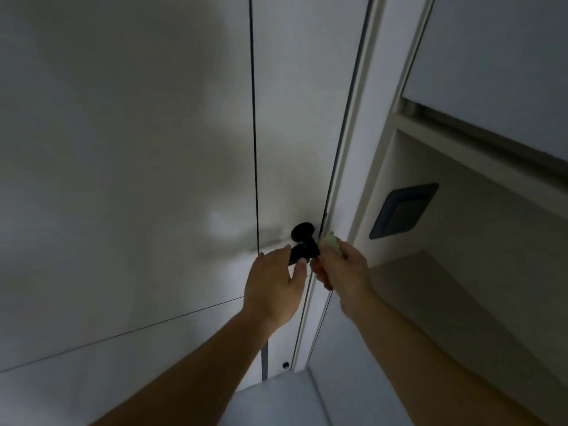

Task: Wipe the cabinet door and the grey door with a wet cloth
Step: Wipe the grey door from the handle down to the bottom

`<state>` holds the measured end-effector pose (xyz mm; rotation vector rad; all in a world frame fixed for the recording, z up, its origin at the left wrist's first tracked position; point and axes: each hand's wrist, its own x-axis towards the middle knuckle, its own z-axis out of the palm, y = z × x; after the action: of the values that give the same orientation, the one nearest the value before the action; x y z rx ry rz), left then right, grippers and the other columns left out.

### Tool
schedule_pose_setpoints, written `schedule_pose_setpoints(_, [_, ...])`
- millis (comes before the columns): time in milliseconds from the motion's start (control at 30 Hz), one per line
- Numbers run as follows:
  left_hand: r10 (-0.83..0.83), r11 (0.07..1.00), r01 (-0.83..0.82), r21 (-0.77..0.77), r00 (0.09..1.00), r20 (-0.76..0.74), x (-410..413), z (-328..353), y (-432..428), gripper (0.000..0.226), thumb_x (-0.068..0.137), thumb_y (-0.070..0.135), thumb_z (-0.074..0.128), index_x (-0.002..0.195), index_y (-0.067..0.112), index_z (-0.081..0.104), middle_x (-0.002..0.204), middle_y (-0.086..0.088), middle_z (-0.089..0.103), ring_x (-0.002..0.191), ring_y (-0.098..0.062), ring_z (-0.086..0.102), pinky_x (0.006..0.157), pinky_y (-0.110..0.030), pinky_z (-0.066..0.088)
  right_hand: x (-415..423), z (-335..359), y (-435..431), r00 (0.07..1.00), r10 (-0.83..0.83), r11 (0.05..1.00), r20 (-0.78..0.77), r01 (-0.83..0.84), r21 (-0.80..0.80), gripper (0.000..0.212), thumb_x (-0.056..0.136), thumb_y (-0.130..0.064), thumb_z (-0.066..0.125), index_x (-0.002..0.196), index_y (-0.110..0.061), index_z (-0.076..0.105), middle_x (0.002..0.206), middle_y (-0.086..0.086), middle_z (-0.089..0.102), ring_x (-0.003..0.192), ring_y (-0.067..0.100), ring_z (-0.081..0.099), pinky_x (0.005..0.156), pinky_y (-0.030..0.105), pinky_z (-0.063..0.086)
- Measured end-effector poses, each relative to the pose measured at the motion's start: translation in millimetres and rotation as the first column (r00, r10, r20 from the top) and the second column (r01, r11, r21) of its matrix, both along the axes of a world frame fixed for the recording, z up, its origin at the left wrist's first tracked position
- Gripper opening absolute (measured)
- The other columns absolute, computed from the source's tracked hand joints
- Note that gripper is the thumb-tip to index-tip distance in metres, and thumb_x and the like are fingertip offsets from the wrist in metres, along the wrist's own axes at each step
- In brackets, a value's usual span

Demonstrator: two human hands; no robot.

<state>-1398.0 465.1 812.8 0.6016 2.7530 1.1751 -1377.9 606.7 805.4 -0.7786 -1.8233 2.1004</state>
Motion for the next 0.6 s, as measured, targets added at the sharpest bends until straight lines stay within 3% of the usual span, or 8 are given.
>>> schedule_pose_setpoints(167, [0.07,0.997,-0.071,-0.029,0.997,-0.034,-4.3,-23.6,16.9,0.04,0.109,0.038,0.034,0.137,0.023,0.058,0.135,0.001,0.062,0.133,-0.015,0.047,0.124,-0.027,0.003,-18.1,-9.0,4.8,1.0,-0.003,0.999,0.029,0.004,-0.05,0.018,0.096,-0.024,0.07,0.108,-0.011,0.07,0.068,0.009,0.068,0.045,0.011,0.053,0.041,0.022,0.04])
schedule_pose_setpoints(233, [0.08,0.996,-0.081,0.039,0.996,0.026,-8.5,-36.2,21.4,0.031,0.107,0.043,0.03,0.112,0.034,0.059,0.107,0.009,0.063,0.109,-0.014,0.053,0.125,-0.047,0.024,-24.3,-13.1,7.4,0.999,-0.013,0.996,0.035,0.016,-0.086,0.021,0.093,-0.021,0.073,0.111,-0.011,0.069,0.071,0.011,0.068,0.046,0.013,0.054,0.041,0.022,0.04])
schedule_pose_setpoints(300, [0.09,0.987,-0.099,0.125,0.993,0.079,-11.2,-45.2,24.6,0.026,0.102,0.049,0.029,0.095,0.039,0.051,0.088,0.018,0.054,0.091,-0.01,0.05,0.109,-0.058,0.04,-29.1,-17.9,10.5,1.0,-0.008,0.995,0.026,0.01,-0.103,0.026,0.091,-0.02,0.075,0.115,-0.011,0.069,0.075,0.012,0.07,0.049,0.015,0.056,0.044,0.024,0.041])
schedule_pose_setpoints(400, [0.102,0.974,-0.125,0.191,0.987,0.122,-10.0,-47.0,30.6,0.025,0.099,0.052,0.029,0.095,0.041,0.051,0.089,0.02,0.054,0.09,-0.006,0.05,0.11,-0.059,0.039,-31.8,-22.6,15.1,1.0,0.022,0.992,-0.004,-0.022,-0.124,0.03,0.09,-0.02,0.077,0.118,-0.013,0.068,0.078,0.009,0.074,0.061,0.022,0.061,0.053,0.031,0.047])
schedule_pose_setpoints(533, [0.11,0.975,-0.131,0.18,0.987,0.119,-7.9,-49.7,32.2,0.03,0.101,0.055,0.03,0.093,0.036,0.052,0.086,0.017,0.055,0.087,-0.007,0.05,0.108,-0.057,0.041,-27.0,-23.0,17.9,0.997,0.064,0.987,-0.039,-0.069,-0.144,0.029,0.091,-0.016,0.075,0.118,-0.013,0.066,0.086,0.01,0.075,0.078,0.031,0.064,0.077,0.045,0.054])
schedule_pose_setpoints(600, [0.131,0.977,-0.148,0.153,0.984,0.117,-5.0,-52.1,32.5,0.03,0.105,0.051,0.034,0.095,0.031,0.055,0.087,0.015,0.055,0.088,-0.009,0.051,0.106,-0.052,0.044,-22.6,-22.6,17.5,0.997,0.067,0.991,-0.028,-0.07,-0.114,0.027,0.091,-0.015,0.074,0.116,-0.012,0.066,0.09,0.012,0.074,0.078,0.03,0.066,0.08,0.047,0.055])
